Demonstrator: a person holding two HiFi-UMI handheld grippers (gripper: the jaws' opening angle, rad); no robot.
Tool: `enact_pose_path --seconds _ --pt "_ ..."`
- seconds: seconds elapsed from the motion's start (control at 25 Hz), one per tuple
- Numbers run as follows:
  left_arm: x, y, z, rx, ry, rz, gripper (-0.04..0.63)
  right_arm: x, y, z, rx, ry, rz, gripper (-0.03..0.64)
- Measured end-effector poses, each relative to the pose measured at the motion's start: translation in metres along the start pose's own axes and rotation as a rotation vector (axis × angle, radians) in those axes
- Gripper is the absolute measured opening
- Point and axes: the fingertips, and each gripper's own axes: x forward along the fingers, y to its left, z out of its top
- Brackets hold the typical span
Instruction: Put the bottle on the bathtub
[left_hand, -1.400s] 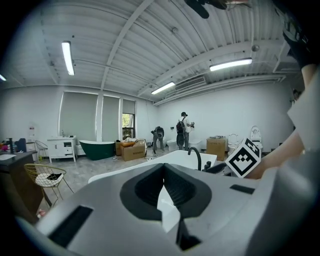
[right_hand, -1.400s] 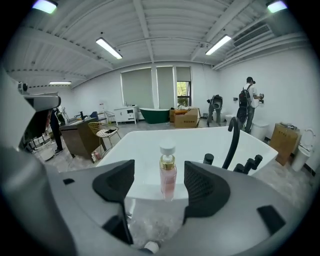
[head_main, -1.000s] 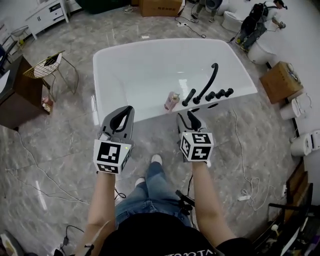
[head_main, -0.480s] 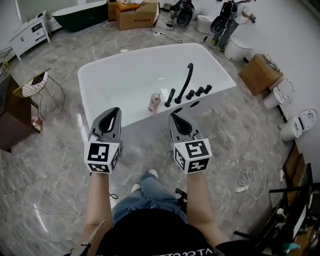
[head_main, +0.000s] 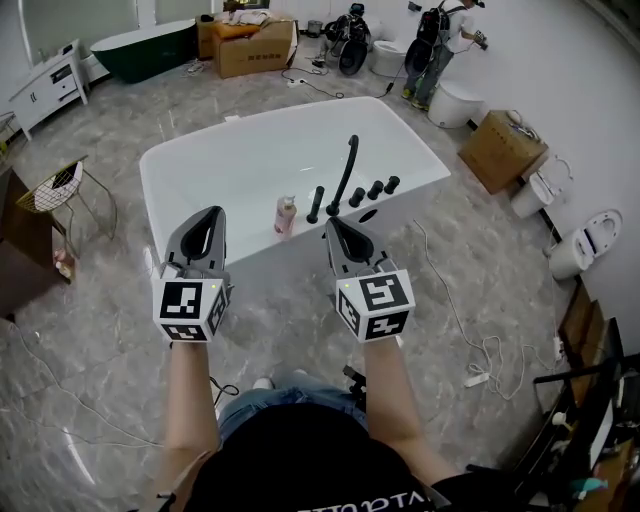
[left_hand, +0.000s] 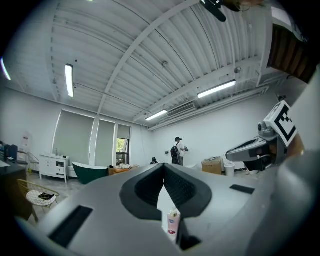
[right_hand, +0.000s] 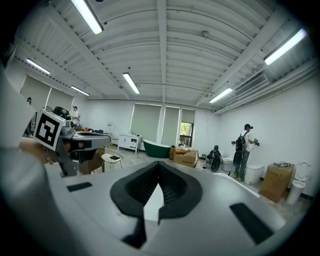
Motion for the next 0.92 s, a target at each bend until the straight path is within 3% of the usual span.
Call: enact_pose_path --seconds 0.32,0.92 --pt "0.009 -0.015 0.022 0.008 -0.036 0.029 0.012 -0.011 -0.023 0.020 -0.060 -0.027 0.012 0.014" --pt "0.013 0.003 0.041 0.027 -0.077 0.092 0.012 -0.004 -0.030 0.042 -0.111 -0.092 0.008 0.014"
